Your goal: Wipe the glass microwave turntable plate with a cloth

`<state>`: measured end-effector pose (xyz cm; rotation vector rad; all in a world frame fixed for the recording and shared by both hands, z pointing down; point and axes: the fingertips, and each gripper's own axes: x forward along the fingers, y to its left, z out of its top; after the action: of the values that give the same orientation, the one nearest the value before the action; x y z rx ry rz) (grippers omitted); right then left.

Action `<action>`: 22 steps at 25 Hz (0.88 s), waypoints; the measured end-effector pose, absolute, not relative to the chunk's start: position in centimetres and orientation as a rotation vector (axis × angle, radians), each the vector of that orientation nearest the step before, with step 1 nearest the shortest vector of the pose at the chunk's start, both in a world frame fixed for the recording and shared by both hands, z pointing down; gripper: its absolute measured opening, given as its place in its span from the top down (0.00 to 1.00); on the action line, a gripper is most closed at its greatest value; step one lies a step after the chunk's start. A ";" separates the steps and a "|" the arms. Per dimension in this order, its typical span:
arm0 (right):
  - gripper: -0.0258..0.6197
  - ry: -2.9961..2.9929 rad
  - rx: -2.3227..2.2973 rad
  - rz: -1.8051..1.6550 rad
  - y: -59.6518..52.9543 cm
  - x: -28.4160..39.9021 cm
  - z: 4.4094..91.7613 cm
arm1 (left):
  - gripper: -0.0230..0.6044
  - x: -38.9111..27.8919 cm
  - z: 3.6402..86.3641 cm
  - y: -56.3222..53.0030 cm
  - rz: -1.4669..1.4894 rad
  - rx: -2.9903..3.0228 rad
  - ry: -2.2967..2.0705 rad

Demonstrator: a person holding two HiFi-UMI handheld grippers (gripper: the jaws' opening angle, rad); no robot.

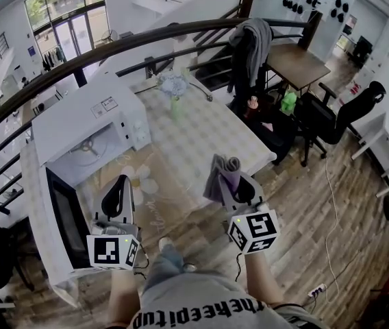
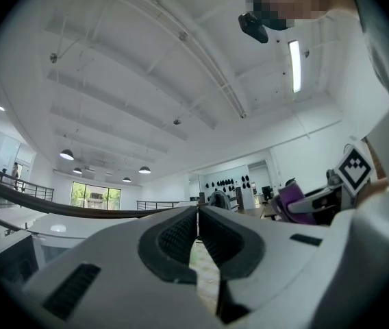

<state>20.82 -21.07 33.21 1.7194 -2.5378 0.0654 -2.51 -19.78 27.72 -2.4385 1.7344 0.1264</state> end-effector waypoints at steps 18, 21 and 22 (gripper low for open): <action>0.79 -2.559 1.844 -0.212 -16.5 22.2 26.5 | 0.95 -2.8 26.1 -16.9 0.159 -2.407 1.743; 0.79 -2.555 1.849 -0.250 -15.8 22.2 26.0 | 0.95 -2.9 26.0 -16.4 0.159 -2.405 1.743; 0.79 -2.557 1.851 -0.259 -15.6 22.2 25.8 | 0.95 -2.8 26.0 -16.3 0.158 -2.406 1.742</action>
<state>22.20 -15.63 25.81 1.8514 -2.5568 -0.2590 -2.83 -16.29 25.95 -2.4055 1.7424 0.1576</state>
